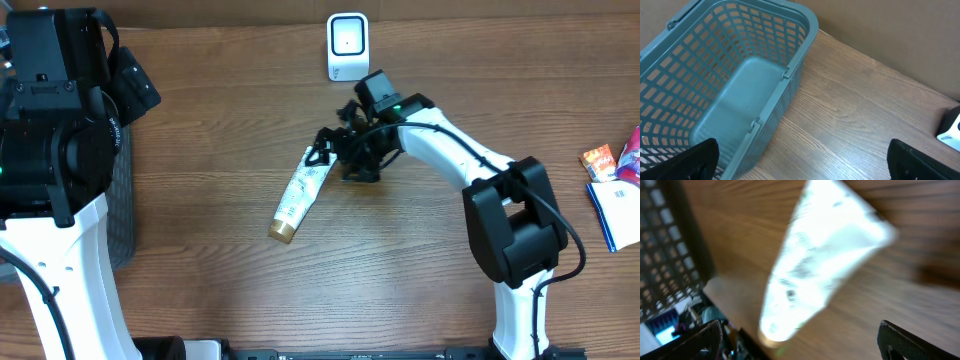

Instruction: Scan the item barcode

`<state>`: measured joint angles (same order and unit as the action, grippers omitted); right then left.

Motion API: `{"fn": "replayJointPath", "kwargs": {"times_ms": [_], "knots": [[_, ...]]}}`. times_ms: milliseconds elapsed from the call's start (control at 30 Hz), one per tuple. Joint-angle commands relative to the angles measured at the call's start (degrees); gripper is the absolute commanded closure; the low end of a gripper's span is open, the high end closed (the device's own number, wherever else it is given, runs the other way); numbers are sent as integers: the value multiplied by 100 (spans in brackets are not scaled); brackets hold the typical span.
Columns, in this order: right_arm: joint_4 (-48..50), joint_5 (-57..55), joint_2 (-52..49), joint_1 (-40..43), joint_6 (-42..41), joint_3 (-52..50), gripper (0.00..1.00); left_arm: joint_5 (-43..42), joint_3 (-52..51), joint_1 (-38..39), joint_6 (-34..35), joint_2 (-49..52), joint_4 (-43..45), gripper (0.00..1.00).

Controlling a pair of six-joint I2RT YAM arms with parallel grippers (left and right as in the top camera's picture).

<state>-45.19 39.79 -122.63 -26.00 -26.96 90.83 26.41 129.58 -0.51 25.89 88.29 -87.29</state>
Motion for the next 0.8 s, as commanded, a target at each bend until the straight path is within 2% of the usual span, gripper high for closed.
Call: {"fn": "replayJointPath", "kwargs": {"times_ms": [0, 133, 233, 300, 400, 500, 767], "knots": [[149, -369, 118, 297, 122, -273, 0, 101, -11, -22, 144, 15, -13, 0], [1220, -369, 111, 407, -393, -968, 0, 98, -11, -22, 166, 111, -72, 0], [2474, -192, 111, 345, -1010, -1620, 0, 103, -11, -22, 232, 203, -120, 0], [3716, -15, 111, 234, -1617, -2138, 0, 103, -13, -22, 247, 260, -133, 0], [4846, -31, 94, 68, -2389, -2632, 0, 103, -11, -22, 247, 332, -133, 0], [5069, -79, 7, -140, -2684, -2787, 0, 105, -11, -22, 247, 382, -133, 0], [5106, -402, -302, -584, -2712, -2787, 0, 105, -11, -22, 245, 398, -160, 0]]}}
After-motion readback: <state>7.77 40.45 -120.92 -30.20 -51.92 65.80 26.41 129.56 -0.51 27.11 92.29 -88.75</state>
